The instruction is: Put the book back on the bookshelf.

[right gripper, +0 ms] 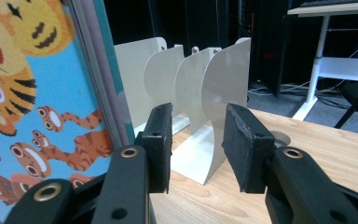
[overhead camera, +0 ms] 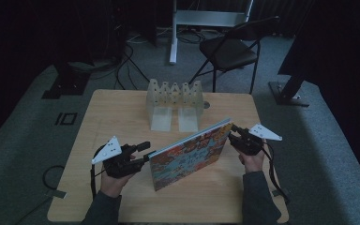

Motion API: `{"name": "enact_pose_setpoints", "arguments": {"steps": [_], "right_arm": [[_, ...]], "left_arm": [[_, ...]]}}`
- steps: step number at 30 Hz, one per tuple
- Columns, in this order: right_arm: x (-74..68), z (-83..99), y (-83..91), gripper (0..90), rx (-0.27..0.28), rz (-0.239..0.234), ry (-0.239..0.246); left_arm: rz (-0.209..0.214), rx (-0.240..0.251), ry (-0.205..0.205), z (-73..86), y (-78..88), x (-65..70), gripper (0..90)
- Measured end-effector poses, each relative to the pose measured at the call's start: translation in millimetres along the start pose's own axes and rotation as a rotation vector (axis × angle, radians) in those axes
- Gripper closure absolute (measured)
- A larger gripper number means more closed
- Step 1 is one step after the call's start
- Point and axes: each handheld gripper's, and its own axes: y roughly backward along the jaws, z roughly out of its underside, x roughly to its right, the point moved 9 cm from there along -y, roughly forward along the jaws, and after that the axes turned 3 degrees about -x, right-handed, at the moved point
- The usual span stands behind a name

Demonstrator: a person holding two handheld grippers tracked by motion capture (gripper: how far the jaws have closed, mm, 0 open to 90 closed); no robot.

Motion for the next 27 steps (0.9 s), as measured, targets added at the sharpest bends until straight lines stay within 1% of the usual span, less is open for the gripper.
{"name": "enact_pose_setpoints", "arguments": {"steps": [2, 7, 8, 11, 12, 14, 15, 16, 18, 19, 20, 21, 23, 25, 27], "right_arm": [[0.3, -0.1, 0.1, 62.0, 0.0, 0.002, -0.002], [0.0, -0.7, 0.5, 61.9, 0.006, 0.002, -0.003], [0.1, -0.8, 0.4, 61.6, 0.005, 0.004, -0.004], [0.0, -1.3, 0.7, 61.7, 0.008, 0.006, -0.005], [0.0, -1.4, 0.6, 62.1, 0.008, 0.005, -0.004], [-0.1, -1.4, 0.5, 62.0, 0.007, 0.003, -0.005], [0.0, -1.5, 0.4, 61.9, 0.006, 0.005, -0.005], [-0.2, -1.7, 0.4, 62.0, 0.006, 0.012, -0.002], [-0.1, -1.7, 0.2, 61.9, 0.006, 0.015, -0.002], [-0.2, -1.7, 0.0, 62.1, 0.007, 0.012, -0.003], [-0.2, -1.7, -0.1, 62.1, 0.009, 0.009, -0.003], [-0.1, -1.6, -0.2, 62.1, 0.008, 0.008, -0.005], [-0.1, -1.6, -0.2, 62.2, 0.008, 0.008, -0.007], [-0.1, -1.7, -0.2, 62.2, 0.007, 0.01, -0.006], [-0.1, -1.7, -0.3, 62.1, 0.006, 0.01, -0.006]], "left_arm": [[-0.021, -0.004, 0.001, 2.3, 3.2, -1.7, 51.5], [-0.051, -0.004, 0.012, 8.1, 13.4, -6.2, 50.2], [-0.06, -0.004, 0.021, 9.6, 16.3, -7.2, 50.0], [-0.078, -0.009, 0.021, 15.3, 26.1, -7.7, 48.9], [-0.078, -0.012, 0.02, 18.1, 30.1, -7.1, 48.0], [-0.094, -0.019, 0.024, 22.4, 36.1, -7.4, 46.1], [-0.094, -0.02, 0.034, 25.0, 40.5, -6.3, 45.4], [-0.075, -0.012, 0.035, 26.5, 43.6, -3.4, 44.9], [-0.057, -0.009, 0.03, 29.6, 47.8, 2.3, 42.1], [-0.042, -0.011, 0.02, 31.0, 48.3, 5.3, 41.5], [-0.039, -0.011, 0.012, 31.8, 48.0, 7.1, 41.4], [-0.04, -0.018, 0.006, 33.1, 46.8, 8.2, 40.8], [-0.02, -0.031, 0.013, 35.2, 41.6, 10.8, 40.0], [-0.01, -0.04, 0.007, 37.3, 35.2, 13.5, 40.0], [0.01, -0.047, 0.002, 39.2, 29.7, 17.0, 40.1]]}}
